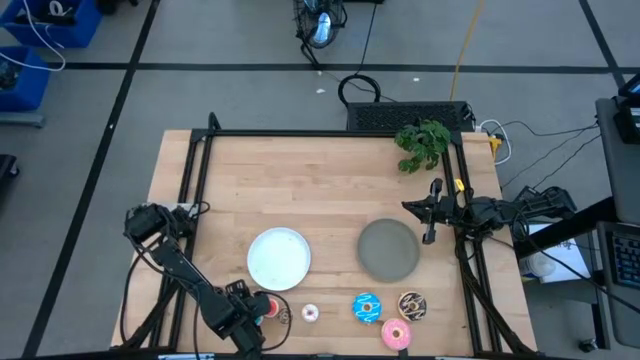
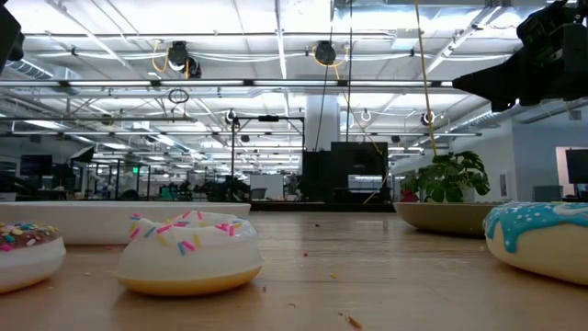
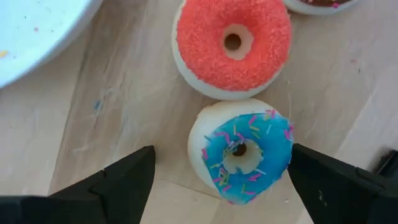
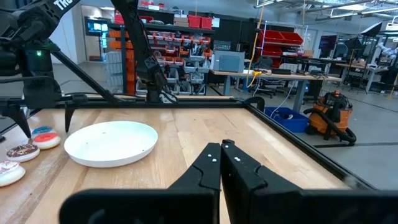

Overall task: Pick & Place donuts
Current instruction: Put the small blue donut on the white plate

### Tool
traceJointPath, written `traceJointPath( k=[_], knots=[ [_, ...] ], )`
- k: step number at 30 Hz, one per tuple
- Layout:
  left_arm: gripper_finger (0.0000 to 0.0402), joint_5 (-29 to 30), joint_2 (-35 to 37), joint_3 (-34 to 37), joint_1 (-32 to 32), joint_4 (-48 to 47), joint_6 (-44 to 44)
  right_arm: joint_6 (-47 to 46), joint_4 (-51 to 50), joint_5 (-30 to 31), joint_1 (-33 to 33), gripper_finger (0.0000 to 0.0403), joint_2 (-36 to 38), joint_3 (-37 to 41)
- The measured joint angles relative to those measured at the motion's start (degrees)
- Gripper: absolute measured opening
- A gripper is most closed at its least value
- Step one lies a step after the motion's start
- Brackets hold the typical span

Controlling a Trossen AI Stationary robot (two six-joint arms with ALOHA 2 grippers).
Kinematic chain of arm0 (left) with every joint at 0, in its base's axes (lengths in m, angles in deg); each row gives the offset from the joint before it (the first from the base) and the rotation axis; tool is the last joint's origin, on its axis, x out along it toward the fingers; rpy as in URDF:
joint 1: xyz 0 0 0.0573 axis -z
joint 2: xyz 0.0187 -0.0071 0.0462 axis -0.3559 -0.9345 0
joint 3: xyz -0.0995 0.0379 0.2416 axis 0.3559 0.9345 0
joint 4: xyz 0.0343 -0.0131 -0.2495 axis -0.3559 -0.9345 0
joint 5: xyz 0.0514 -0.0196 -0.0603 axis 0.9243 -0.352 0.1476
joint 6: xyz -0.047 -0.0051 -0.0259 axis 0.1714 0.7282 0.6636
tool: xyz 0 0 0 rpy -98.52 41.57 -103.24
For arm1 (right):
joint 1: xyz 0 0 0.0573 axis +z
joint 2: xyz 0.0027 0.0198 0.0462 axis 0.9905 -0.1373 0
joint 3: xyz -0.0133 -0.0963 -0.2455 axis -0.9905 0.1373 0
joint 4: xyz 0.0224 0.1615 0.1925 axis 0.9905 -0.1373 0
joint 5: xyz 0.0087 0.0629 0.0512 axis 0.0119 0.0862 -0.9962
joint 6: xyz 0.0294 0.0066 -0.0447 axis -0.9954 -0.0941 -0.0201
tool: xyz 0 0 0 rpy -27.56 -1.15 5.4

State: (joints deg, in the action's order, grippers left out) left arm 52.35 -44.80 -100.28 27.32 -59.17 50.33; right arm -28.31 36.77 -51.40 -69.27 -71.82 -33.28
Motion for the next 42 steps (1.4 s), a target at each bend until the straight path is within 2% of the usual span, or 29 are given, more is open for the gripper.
traceJointPath(
  k=[10,22,29,35,42],
  knots=[
    [0.0346,1.48,0.0,0.04,-0.29,0.24,-3.7,0.02,0.0,0.0,0.0,0.0,0.02,0.0],
    [0.0252,-0.39,0.01,0.04,-0.52,0.61,-3.49,0.02,0.01,0.0,0.0,0.0,0.0,0.0],
    [0.0214,-1.95,0.1,0.04,-0.65,0.62,-4.36,0.02,0.0,0.0,0.02,0.0,0.0,0.02],
    [0.0199,-1.91,1.97,0.04,-0.68,0.47,-4.51,0.01,0.0,0.0,0.01,0.0,0.0,0.0],
    [0.0204,0.06,7.95,0.04,-0.95,-1.71,-3.68,0.02,0.48,0.0,0.02,0.0,0.0,0.0]
  ],
)
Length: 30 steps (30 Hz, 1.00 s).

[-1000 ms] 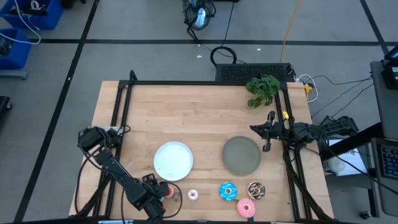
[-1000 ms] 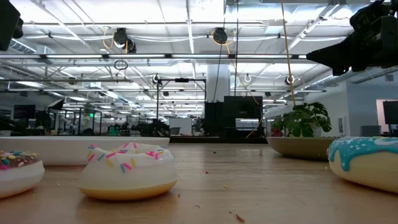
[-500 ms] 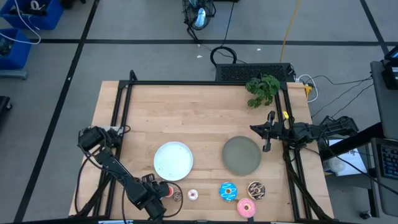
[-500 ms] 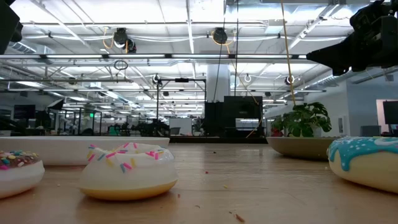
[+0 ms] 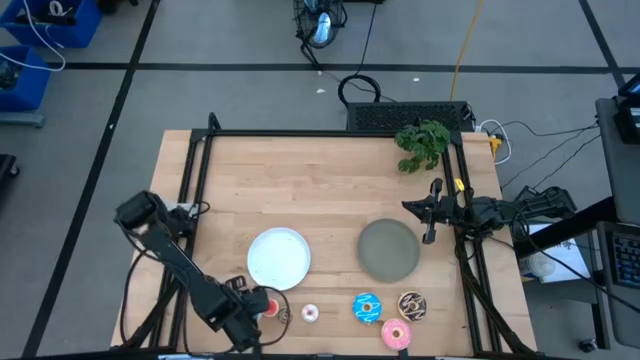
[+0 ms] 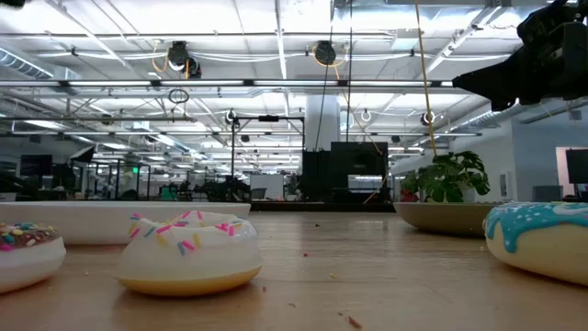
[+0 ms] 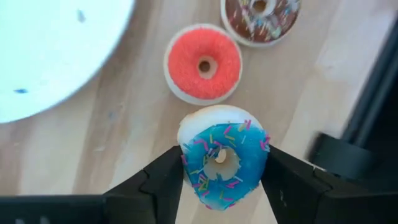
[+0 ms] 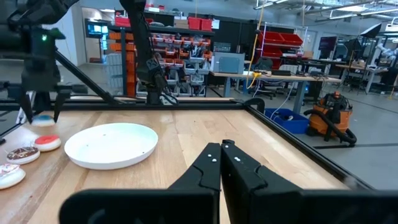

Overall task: Pick & Place donuts
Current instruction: Put the small blue donut on the white plate

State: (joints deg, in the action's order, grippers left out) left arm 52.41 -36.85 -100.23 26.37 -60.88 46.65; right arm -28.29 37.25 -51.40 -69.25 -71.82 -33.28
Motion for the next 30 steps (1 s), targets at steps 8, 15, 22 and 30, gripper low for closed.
traceJointPath(
  k=[8,15,22,30],
  knots=[
    [0.019,1.7,10.83,0.0,-0.98,-3.32,1.46,0.0,-0.02,0.0,0.0,0.0,0.0,0.0],
    [0.0175,7.55,19.96,-0.02,-2.98,-6.37,-0.73,0.0,-0.02,0.0,0.0,0.0,0.01,0.01],
    [0.0175,8.7,23.17,-0.02,-4.91,-8.67,-2.61,0.0,-0.02,0.0,-0.02,0.0,0.02,0.0],
    [0.0175,7.49,23.2,-0.02,-6.65,-8.76,-4.79,0.0,-0.02,0.0,0.0,0.0,0.02,0.0]
  ],
)
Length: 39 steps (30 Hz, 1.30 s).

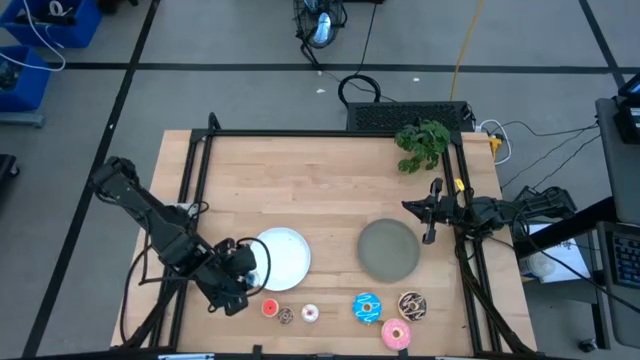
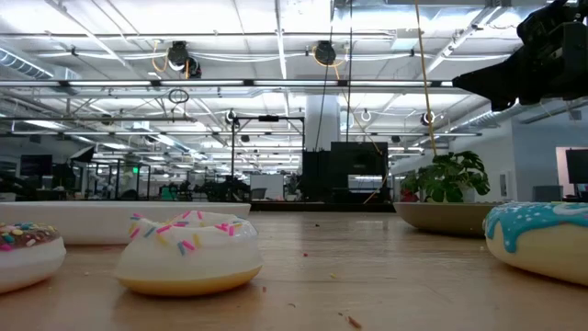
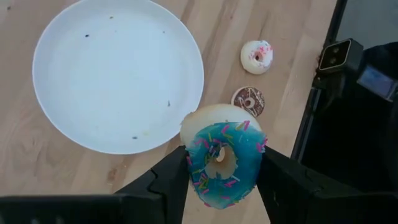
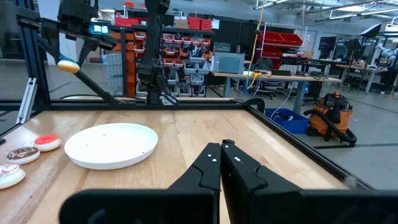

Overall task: Pick & Place donuts
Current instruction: Put the small blue donut on the white plate

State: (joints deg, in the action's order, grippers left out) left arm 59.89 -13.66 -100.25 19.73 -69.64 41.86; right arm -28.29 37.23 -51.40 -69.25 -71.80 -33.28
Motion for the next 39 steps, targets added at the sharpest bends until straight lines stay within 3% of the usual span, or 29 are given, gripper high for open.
traceJointPath(
  k=[13,27,32,39],
  knots=[
    [0.0175,-1.05,0.0,0.0,-2.5,-0.72,-0.78,0.0,-0.02,0.0,0.0,0.0,-0.01,0.0],
    [0.0175,1.11,-0.21,-0.02,-24.91,-4.09,-19.66,0.0,-0.02,0.0,0.0,0.0,0.0,0.0],
    [0.0175,-0.83,-4.14,-0.09,-30.29,-3.74,-24.95,0.0,-0.02,0.0,-0.01,0.0,-0.01,0.0],
    [0.0175,-5.51,-14.61,-0.07,-31.32,-2.35,-33.46,0.0,-0.04,0.04,-0.01,0.0,-0.02,0.0]
  ],
)
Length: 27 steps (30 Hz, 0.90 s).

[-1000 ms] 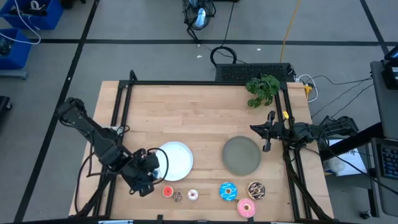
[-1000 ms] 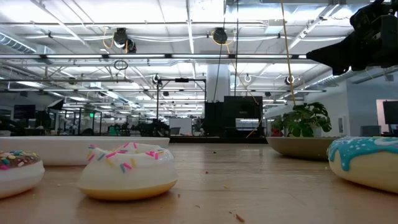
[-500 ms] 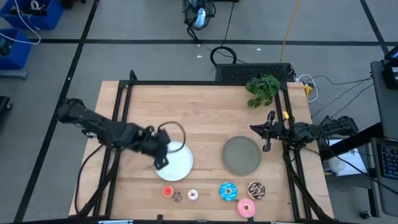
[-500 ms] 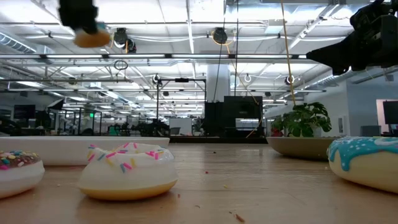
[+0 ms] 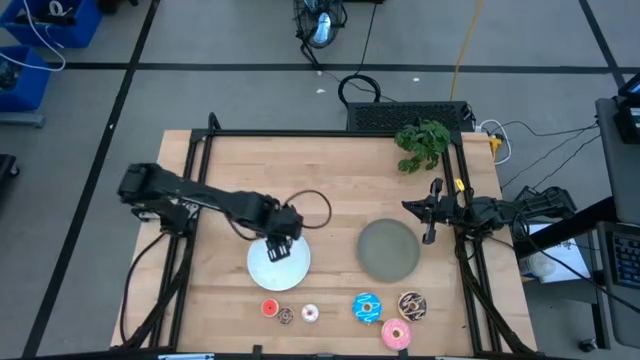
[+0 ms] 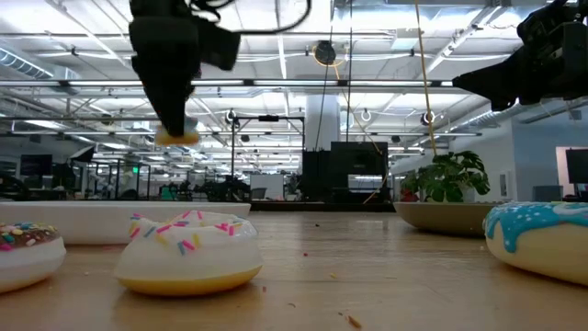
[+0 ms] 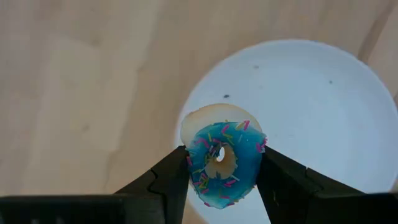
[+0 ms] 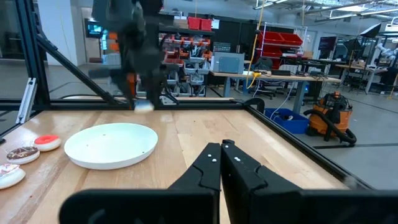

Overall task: Pick & Place donuts
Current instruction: Put the small blue donut on the white plate

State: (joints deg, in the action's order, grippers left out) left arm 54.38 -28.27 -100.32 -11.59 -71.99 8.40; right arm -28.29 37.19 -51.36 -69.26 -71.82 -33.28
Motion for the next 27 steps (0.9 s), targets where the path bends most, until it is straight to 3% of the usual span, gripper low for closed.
traceJointPath(
  k=[9,20,27],
  knots=[
    [0.0175,-3.12,-8.62,0.03,0.09,3.21,-5.77,0.0,0.0,0.02,0.0,0.0,0.02,0.0],
    [0.0175,-6.06,-9.36,0.07,0.36,7.66,-5.78,-0.02,0.0,-0.02,-0.01,0.0,0.02,0.0],
    [0.0175,-4.07,-10.18,0.07,1.52,7.82,-5.93,-0.4,0.0,-0.02,0.01,0.0,0.02,0.0]
  ],
)
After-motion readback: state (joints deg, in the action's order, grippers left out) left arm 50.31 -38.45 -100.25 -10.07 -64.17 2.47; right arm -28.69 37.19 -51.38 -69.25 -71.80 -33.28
